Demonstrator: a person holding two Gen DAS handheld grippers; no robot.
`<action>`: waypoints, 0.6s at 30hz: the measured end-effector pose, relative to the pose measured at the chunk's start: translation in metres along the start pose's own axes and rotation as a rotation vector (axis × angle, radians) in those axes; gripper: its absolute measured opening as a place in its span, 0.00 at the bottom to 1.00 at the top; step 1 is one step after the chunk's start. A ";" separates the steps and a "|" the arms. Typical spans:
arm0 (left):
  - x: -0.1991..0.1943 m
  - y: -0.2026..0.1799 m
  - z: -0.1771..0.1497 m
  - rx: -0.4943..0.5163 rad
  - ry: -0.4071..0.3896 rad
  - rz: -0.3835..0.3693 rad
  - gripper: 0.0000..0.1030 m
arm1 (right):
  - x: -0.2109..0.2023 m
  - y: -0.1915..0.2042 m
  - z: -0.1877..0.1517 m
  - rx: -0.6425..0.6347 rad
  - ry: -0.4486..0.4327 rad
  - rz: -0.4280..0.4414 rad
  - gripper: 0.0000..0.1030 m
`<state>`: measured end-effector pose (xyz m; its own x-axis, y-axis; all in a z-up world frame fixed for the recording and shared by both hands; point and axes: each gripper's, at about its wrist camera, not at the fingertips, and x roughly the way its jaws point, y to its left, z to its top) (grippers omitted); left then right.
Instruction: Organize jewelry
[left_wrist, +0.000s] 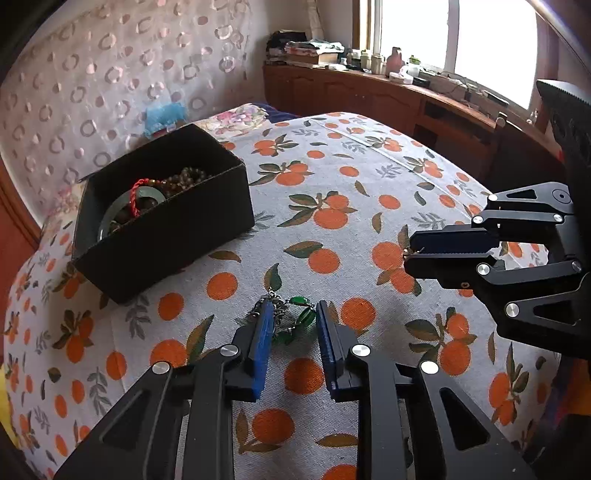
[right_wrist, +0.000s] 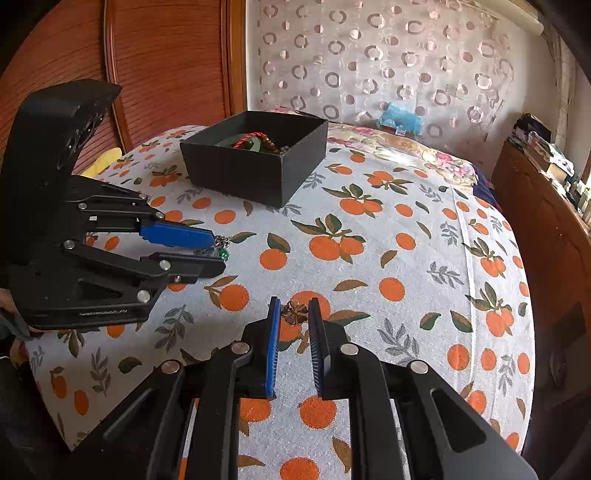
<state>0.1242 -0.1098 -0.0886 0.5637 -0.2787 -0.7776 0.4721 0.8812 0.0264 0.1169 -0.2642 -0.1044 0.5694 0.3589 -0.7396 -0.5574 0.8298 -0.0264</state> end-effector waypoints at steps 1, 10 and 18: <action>0.000 0.000 0.000 -0.001 -0.002 -0.002 0.17 | -0.001 0.000 0.000 -0.002 -0.001 0.002 0.16; -0.024 0.021 0.006 -0.066 -0.067 -0.025 0.12 | 0.005 -0.004 0.011 0.012 0.000 0.021 0.16; -0.061 0.048 0.026 -0.115 -0.172 -0.002 0.12 | 0.001 -0.007 0.041 0.000 -0.047 0.031 0.16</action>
<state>0.1298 -0.0606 -0.0238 0.6752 -0.3331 -0.6582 0.3983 0.9156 -0.0548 0.1464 -0.2520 -0.0771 0.5795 0.4039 -0.7078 -0.5749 0.8182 -0.0039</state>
